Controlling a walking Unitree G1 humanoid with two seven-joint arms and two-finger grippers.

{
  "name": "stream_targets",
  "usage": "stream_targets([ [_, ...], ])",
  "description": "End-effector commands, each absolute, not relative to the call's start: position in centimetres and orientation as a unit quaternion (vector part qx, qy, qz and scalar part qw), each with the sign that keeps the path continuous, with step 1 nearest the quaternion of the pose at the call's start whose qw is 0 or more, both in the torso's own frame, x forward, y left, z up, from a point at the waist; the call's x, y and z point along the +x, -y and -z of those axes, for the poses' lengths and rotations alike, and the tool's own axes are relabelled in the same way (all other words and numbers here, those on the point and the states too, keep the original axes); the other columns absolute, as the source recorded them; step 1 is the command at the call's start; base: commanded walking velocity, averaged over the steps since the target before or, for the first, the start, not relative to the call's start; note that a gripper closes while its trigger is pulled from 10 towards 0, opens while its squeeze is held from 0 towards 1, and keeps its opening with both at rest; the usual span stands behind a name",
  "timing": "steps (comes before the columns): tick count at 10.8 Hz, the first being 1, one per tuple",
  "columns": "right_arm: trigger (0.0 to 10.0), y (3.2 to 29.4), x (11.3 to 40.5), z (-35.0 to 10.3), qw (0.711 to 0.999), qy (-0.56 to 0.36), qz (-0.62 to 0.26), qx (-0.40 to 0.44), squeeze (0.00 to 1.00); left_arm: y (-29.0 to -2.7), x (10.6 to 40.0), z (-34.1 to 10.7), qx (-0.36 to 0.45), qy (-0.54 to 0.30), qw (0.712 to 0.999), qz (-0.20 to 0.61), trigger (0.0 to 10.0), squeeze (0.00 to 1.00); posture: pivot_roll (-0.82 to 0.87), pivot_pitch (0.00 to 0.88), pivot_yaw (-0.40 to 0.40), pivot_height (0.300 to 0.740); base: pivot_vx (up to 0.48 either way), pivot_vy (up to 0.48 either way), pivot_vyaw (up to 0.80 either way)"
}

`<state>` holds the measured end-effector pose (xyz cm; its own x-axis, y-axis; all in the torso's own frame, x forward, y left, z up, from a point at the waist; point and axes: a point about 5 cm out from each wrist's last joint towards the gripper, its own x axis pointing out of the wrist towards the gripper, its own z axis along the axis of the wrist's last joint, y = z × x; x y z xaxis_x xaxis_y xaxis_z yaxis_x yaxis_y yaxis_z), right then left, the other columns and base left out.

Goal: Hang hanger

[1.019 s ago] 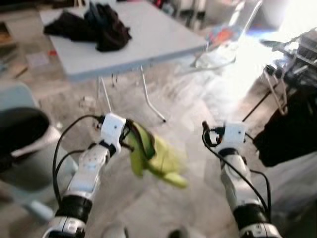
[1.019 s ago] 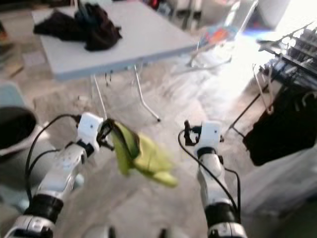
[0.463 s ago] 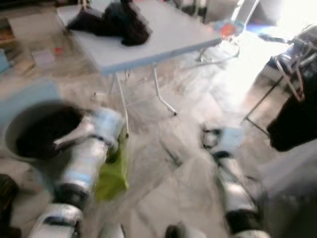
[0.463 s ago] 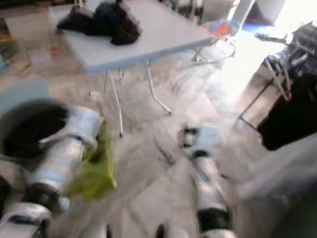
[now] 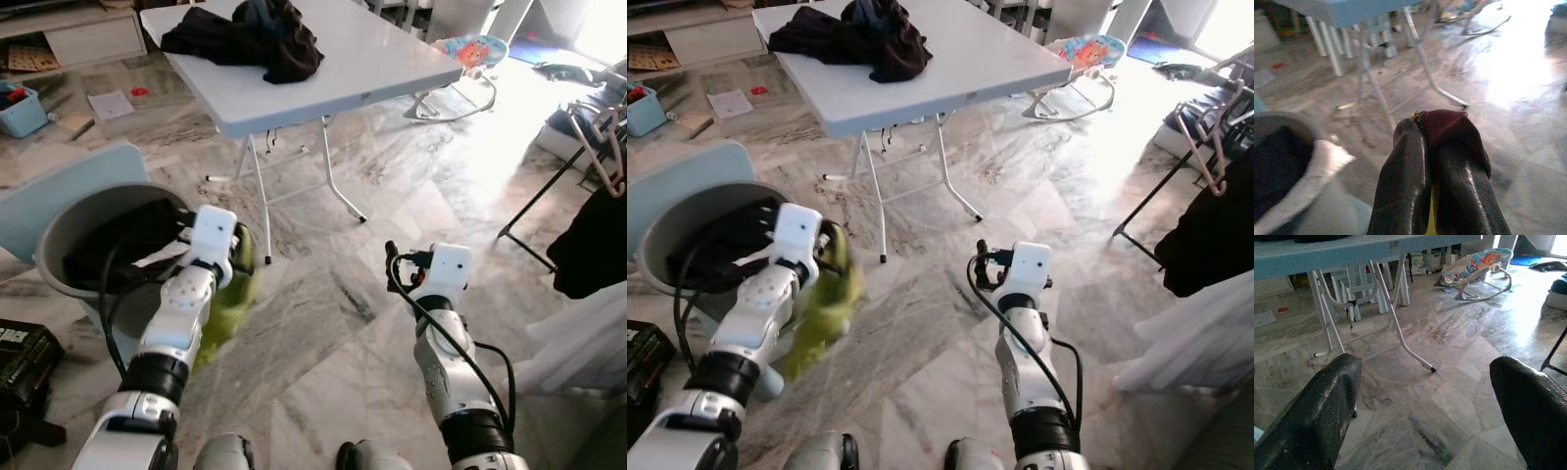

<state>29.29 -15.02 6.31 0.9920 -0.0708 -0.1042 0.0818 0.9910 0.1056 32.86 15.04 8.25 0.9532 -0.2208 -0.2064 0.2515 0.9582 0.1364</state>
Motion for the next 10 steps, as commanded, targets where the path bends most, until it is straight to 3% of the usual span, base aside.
stream_targets([
  [1,10.0,15.18,29.46,-6.25,0.996,-0.055,0.036,0.054,0.00,-14.66,32.98,-9.42,0.070,-0.061,0.986,0.136,10.0,0.00,0.00,0.051,-0.048,0.740,0.292,0.000,0.00],
  [6,10.0,14.79,29.68,-6.09,0.997,-0.057,0.020,0.055,0.00,-14.51,32.82,-9.47,0.063,-0.052,0.986,0.148,10.0,0.00,0.00,0.048,-0.052,0.740,0.410,0.000,-0.37],
  [10,10.0,14.85,29.79,-6.07,0.997,-0.057,0.018,0.058,0.00,-14.24,32.70,-9.44,0.057,-0.049,0.986,0.152,10.0,0.00,0.00,0.049,-0.052,0.740,0.427,0.000,0.00],
])
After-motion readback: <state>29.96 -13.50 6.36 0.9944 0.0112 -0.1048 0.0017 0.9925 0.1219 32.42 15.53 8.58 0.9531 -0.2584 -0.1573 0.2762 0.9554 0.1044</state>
